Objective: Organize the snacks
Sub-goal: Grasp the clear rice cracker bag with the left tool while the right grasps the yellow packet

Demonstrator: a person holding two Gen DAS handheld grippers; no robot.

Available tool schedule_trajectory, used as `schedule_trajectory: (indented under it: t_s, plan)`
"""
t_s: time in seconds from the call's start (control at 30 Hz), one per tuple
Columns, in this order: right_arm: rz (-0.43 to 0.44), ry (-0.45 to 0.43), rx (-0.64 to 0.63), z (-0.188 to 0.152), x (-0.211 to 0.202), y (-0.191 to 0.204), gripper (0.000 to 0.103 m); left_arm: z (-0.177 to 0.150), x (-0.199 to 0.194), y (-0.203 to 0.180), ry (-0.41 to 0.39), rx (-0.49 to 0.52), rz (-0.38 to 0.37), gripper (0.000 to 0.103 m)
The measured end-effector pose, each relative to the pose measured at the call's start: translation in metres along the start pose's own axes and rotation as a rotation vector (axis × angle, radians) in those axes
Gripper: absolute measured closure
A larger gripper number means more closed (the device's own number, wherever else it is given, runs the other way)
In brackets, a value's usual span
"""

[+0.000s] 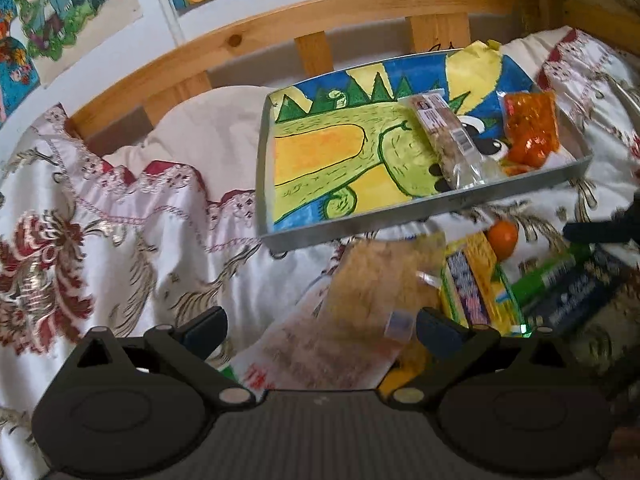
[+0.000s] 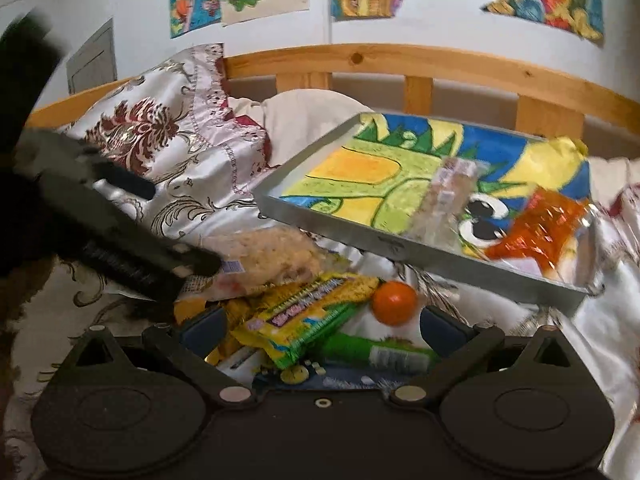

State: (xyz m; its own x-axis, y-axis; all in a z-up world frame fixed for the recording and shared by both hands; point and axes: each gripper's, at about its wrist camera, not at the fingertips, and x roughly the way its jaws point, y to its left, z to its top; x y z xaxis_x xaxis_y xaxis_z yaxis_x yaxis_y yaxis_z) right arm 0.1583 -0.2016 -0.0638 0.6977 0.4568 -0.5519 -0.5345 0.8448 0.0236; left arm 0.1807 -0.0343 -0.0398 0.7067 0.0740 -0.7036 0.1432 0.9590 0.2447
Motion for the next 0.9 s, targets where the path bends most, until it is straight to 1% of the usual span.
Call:
schedule_trajectory:
  t_s: [0.13,0.23,0.37,0.43,0.6,0.77,0.83,0.9]
  plan:
    - [0.018,-0.006,-0.052,-0.001,0.013,0.013,0.001,0.009,0.018,-0.003,0.017,-0.026,-0.022,0.001]
    - [0.002,0.011,-0.073,-0.003,0.024,0.021,0.001,0.013,0.032,-0.003,0.043,-0.034,-0.037,0.001]
    - [-0.024,0.037,-0.083,-0.006,0.037,0.024,0.001,0.019,0.05,-0.003,0.086,-0.043,-0.1,0.001]
    - [-0.026,0.043,-0.086,-0.009,0.04,0.023,0.001,0.021,0.055,-0.005,0.092,-0.038,-0.122,0.001]
    - [-0.021,0.043,-0.054,-0.008,0.037,0.015,0.013,0.022,0.062,-0.005,0.103,-0.019,-0.166,0.001]
    - [-0.029,0.077,-0.062,-0.005,0.032,0.013,0.029,0.022,0.067,-0.003,0.122,-0.026,-0.208,0.001]
    - [-0.056,0.09,-0.081,-0.003,0.025,0.014,0.033,0.022,0.068,-0.001,0.123,-0.038,-0.213,0.001]
    - [-0.084,0.097,-0.092,-0.003,0.018,0.012,0.033,0.022,0.068,0.0,0.123,-0.045,-0.214,0.001]
